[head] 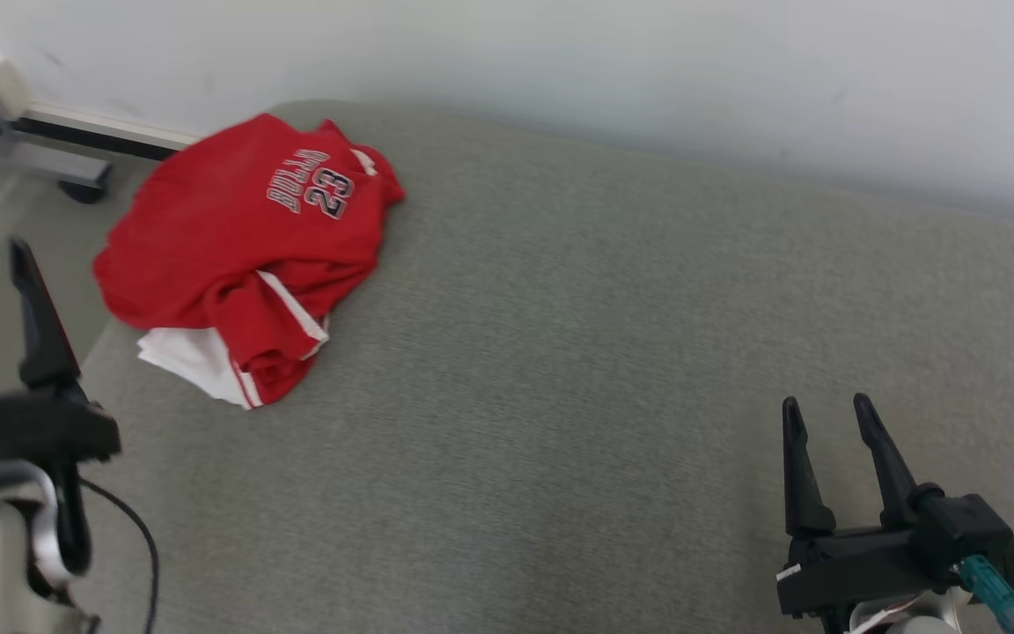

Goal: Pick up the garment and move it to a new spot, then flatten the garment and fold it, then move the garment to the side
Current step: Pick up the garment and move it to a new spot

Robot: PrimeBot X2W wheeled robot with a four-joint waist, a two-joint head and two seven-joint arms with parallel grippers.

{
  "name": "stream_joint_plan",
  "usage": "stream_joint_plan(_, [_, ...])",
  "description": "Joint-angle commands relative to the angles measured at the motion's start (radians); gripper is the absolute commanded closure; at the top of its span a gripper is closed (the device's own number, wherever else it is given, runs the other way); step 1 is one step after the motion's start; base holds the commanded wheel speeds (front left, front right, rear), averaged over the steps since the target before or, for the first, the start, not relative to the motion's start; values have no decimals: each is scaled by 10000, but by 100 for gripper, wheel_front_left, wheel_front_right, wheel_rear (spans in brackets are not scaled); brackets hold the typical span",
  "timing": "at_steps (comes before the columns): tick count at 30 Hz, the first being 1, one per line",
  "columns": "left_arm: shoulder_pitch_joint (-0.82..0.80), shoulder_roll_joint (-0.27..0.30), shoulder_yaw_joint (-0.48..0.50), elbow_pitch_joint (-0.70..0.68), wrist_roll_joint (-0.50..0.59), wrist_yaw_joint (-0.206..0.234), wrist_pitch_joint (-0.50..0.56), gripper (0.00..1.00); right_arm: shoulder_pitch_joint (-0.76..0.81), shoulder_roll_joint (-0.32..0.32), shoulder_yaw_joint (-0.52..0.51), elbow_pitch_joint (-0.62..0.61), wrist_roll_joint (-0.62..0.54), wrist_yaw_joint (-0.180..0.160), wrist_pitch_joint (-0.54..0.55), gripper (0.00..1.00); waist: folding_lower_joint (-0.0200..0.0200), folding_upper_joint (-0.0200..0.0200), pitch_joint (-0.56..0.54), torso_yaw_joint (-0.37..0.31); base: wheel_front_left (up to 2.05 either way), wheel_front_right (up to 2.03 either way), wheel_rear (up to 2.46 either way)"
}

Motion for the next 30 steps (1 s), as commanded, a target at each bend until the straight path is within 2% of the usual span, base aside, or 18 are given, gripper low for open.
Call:
stream_joint_plan(1, [-387,139,62,94,-124,-29,90,0,-158,-36,-23,-110,2,-25,4,0,-1,-1,1060,-1121,0,0,0])
stream_joint_plan(6, [-1663,664,83,504,-104,-136,494,0,-390,-46,-232,-305,122,-25,-48,0,-1,-1,1764,-1958,0,0,0])
stream_joint_plan(14, [-2991,1321,-35,1500,-90,-333,1212,0,-665,-6,-366,-310,234,-25,-190,0,-1,-1,2374,-2774,0,0,0])
stream_joint_plan(20, [-3528,1820,-206,2918,-39,-558,2000,0,-813,20,-338,-193,338,-25,-266,0,-1,-1,2541,-3075,0,0,0])
stream_joint_plan(25, [-3351,2119,-415,4123,3,-651,2762,0,-852,39,-365,-120,352,-25,-322,0,-1,-1,2536,-3133,0,0,0])
stream_joint_plan(30, [-3192,2091,-521,4888,-119,-617,3272,0,-854,45,-350,-80,344,-25,-323,0,-1,-1,2431,-3091,0,0,0])
